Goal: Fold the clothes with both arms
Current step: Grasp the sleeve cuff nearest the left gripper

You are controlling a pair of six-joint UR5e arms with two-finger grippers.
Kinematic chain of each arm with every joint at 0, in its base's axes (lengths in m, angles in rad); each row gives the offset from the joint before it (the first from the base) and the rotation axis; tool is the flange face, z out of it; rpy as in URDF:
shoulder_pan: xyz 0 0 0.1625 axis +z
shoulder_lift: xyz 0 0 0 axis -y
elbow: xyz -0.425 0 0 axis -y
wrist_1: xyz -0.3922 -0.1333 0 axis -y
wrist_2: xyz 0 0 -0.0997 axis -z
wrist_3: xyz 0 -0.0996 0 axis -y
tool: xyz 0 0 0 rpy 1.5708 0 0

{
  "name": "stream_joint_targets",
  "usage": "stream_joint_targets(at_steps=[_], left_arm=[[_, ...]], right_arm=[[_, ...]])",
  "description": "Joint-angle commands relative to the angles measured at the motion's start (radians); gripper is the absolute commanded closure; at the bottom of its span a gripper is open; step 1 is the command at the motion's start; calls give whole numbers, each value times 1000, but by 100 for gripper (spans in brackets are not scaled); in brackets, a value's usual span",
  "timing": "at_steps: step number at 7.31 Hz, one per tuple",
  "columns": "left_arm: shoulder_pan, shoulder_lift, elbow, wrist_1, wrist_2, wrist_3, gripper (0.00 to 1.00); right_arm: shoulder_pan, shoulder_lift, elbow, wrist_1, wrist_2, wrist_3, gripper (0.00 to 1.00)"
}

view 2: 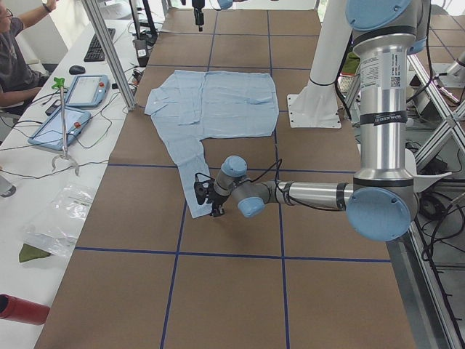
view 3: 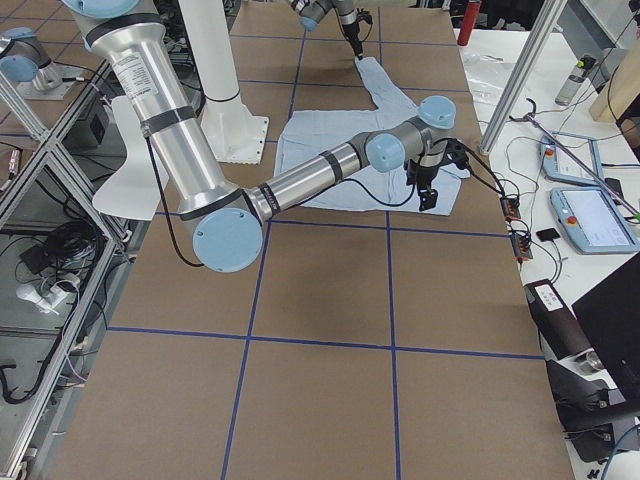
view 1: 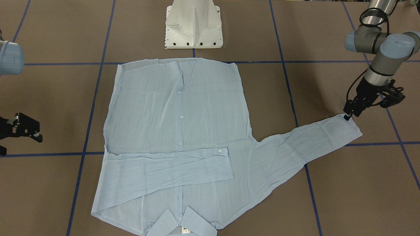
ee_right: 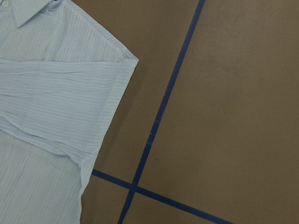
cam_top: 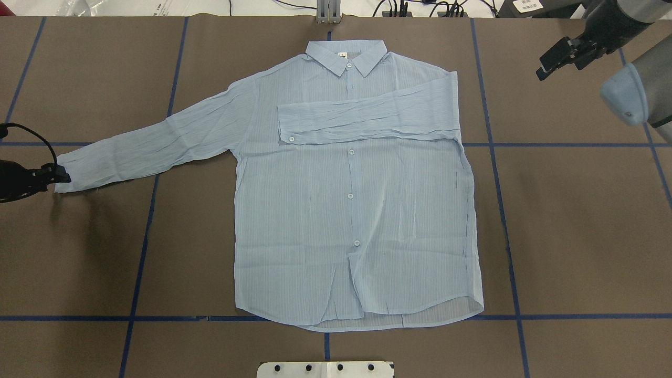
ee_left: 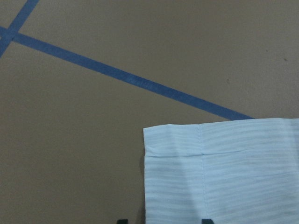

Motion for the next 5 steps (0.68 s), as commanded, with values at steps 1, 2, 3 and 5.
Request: stream_joint_targets(at_steps=[1, 2, 3, 5], left_arm=[[16, 0, 1, 0, 0, 0, 46], [14, 0, 4, 0, 0, 0, 48], [16, 0, 4, 0, 0, 0, 52], [16, 2, 5, 0, 0, 5, 60]], right_arm=[[-1, 0, 0, 0, 1, 0, 0], [-1, 0, 0, 0, 1, 0, 0], [-1, 0, 1, 0, 1, 0, 0], [-1, 0, 1, 0, 1, 0, 0]])
